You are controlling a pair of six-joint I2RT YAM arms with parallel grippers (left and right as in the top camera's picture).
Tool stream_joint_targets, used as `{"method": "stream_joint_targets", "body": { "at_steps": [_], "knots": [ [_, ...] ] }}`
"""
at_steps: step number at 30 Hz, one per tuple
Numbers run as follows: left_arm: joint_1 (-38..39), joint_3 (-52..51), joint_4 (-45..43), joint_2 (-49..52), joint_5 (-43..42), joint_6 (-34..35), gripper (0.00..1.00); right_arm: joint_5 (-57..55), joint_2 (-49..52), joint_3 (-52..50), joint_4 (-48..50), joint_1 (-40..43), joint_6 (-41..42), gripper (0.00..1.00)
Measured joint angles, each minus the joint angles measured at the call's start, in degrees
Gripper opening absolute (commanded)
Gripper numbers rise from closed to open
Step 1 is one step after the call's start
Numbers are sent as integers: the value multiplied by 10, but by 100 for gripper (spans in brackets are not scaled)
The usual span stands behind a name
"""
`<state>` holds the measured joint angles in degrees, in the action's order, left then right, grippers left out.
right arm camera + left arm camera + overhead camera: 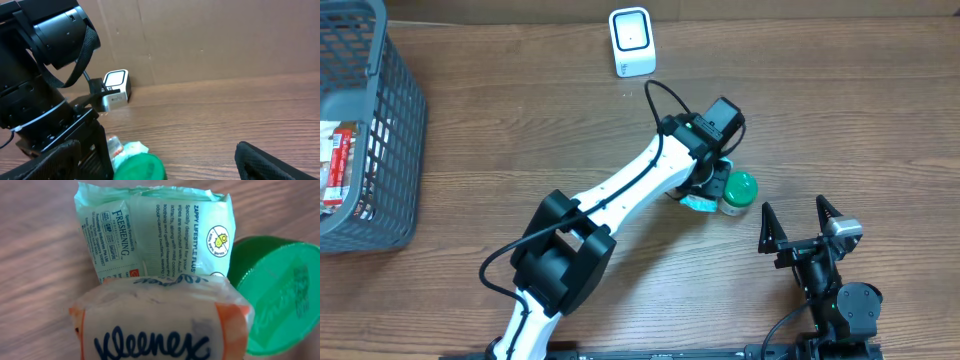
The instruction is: Scan the item barcode
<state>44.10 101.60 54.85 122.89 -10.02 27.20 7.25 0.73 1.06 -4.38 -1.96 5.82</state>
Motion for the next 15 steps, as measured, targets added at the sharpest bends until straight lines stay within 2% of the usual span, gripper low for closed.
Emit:
{"method": "stream_joint_targets", "body": {
  "at_steps": [5, 6, 8, 9, 10, 12, 15],
  "knots": [
    [2, 0, 0, 0, -14, 17, 28, 0, 0, 0, 0, 0, 0, 100],
    [2, 0, 2, 0, -14, 18, 34, 0, 0, 0, 0, 0, 0, 100],
    [2, 0, 5, 0, -13, 20, 53, 0, 0, 0, 0, 0, 0, 100],
    [2, 0, 7, 0, -11, 22, 68, 0, 0, 0, 0, 0, 0, 100],
    [2, 0, 10, 0, -9, 25, 80, 0, 0, 0, 0, 0, 0, 100],
    [4, 0, 14, 0, -5, 28, 88, 0, 0, 0, 0, 0, 0, 100],
    [5, 0, 17, 0, -4, 29, 88, 0, 0, 0, 0, 0, 0, 100]
  ]
}}
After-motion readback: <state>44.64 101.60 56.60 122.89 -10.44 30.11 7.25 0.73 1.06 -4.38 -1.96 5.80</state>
